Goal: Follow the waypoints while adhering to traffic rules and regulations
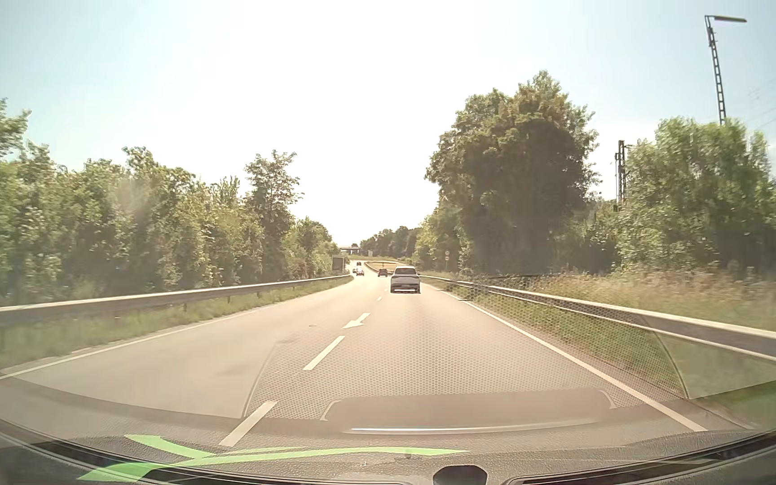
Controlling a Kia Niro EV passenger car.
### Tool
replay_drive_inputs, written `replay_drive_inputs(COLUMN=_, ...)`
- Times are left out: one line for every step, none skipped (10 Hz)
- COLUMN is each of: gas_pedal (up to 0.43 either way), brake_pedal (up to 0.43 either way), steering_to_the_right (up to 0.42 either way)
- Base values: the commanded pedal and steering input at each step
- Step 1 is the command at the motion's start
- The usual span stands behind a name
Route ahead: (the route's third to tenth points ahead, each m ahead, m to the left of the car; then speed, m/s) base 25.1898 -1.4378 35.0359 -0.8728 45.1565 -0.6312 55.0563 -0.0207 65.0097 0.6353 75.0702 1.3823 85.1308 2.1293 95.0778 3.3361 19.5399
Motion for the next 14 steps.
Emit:
replay_drive_inputs(gas_pedal=0.110, brake_pedal=0.000, steering_to_the_right=-0.006)
replay_drive_inputs(gas_pedal=0.098, brake_pedal=0.000, steering_to_the_right=-0.006)
replay_drive_inputs(gas_pedal=0.059, brake_pedal=0.000, steering_to_the_right=-0.006)
replay_drive_inputs(gas_pedal=0.047, brake_pedal=0.000, steering_to_the_right=-0.006)
replay_drive_inputs(gas_pedal=0.039, brake_pedal=0.000, steering_to_the_right=-0.006)
replay_drive_inputs(gas_pedal=0.047, brake_pedal=0.000, steering_to_the_right=-0.006)
replay_drive_inputs(gas_pedal=0.067, brake_pedal=0.000, steering_to_the_right=-0.006)
replay_drive_inputs(gas_pedal=0.087, brake_pedal=0.000, steering_to_the_right=-0.005)
replay_drive_inputs(gas_pedal=0.098, brake_pedal=0.000, steering_to_the_right=-0.005)
replay_drive_inputs(gas_pedal=0.098, brake_pedal=0.000, steering_to_the_right=-0.006)
replay_drive_inputs(gas_pedal=0.087, brake_pedal=0.000, steering_to_the_right=-0.006)
replay_drive_inputs(gas_pedal=0.087, brake_pedal=0.000, steering_to_the_right=-0.005)
replay_drive_inputs(gas_pedal=0.079, brake_pedal=0.000, steering_to_the_right=-0.005)
replay_drive_inputs(gas_pedal=0.079, brake_pedal=0.000, steering_to_the_right=-0.006)
